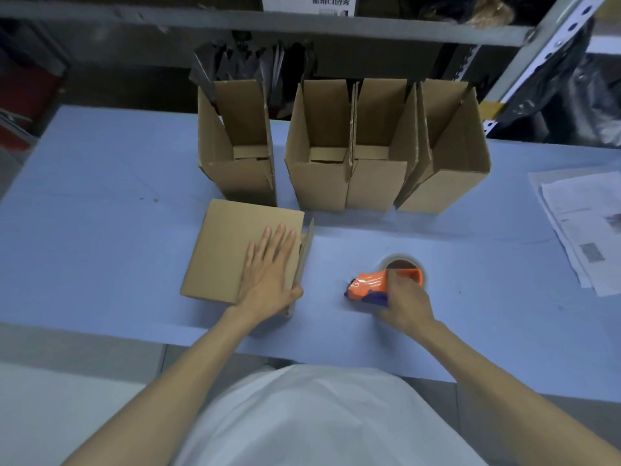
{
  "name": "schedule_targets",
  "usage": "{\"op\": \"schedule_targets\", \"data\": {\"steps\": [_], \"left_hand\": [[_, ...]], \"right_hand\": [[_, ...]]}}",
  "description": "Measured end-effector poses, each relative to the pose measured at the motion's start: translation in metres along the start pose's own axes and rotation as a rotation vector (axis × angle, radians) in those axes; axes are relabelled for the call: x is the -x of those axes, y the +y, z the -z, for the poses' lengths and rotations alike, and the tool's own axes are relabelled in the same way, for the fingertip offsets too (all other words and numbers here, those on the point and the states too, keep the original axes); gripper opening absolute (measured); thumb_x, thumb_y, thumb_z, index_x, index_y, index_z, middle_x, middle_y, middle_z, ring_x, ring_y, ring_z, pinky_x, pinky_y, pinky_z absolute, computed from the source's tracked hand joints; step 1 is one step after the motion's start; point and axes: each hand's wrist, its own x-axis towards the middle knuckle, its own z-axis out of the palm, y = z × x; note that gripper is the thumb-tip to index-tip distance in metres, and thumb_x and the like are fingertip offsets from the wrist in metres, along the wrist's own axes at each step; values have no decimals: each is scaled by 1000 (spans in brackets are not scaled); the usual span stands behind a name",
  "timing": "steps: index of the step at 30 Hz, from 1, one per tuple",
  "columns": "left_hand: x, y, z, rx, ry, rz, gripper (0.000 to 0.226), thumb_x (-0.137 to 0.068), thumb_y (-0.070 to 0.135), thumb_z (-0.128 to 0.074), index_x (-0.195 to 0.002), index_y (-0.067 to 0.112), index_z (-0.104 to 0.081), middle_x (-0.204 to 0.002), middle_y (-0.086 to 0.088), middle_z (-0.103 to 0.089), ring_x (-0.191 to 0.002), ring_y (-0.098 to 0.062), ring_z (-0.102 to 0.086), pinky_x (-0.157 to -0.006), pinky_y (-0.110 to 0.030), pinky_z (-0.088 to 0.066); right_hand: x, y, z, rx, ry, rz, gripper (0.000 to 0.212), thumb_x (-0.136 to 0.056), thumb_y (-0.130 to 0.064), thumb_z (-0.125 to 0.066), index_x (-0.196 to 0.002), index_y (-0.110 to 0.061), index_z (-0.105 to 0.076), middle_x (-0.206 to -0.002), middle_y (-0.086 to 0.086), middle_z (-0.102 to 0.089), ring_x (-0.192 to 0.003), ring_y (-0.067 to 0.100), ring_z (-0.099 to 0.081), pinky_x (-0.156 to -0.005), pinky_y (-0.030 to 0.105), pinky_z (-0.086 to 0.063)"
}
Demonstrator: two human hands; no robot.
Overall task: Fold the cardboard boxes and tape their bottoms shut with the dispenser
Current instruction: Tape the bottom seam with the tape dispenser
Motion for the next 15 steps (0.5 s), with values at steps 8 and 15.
{"op": "schedule_targets", "data": {"steps": [8,15], "left_hand": [[3,15,27,367,115,-169,60,-90,20,-63,-144,11,-37,-150,-4,-34,-138,-22,-32,-115,-33,-27],[6,30,55,467,92,-335,42,-94,10,-55,-135,18,-51,-133,3,-55,-119,-13,-50,-99,-20,-38]], "right_hand": [[15,-21,25,-509,163,201,28,-93,-3,-43,-104,1,-68,-107,11,-68,-101,6,-65,-83,18,-51],[12,-40,44,-428,275,326,29,-80,0,-69,-104,-4,-52,-92,0,-60,-78,14,-50,-61,13,-35]]}}
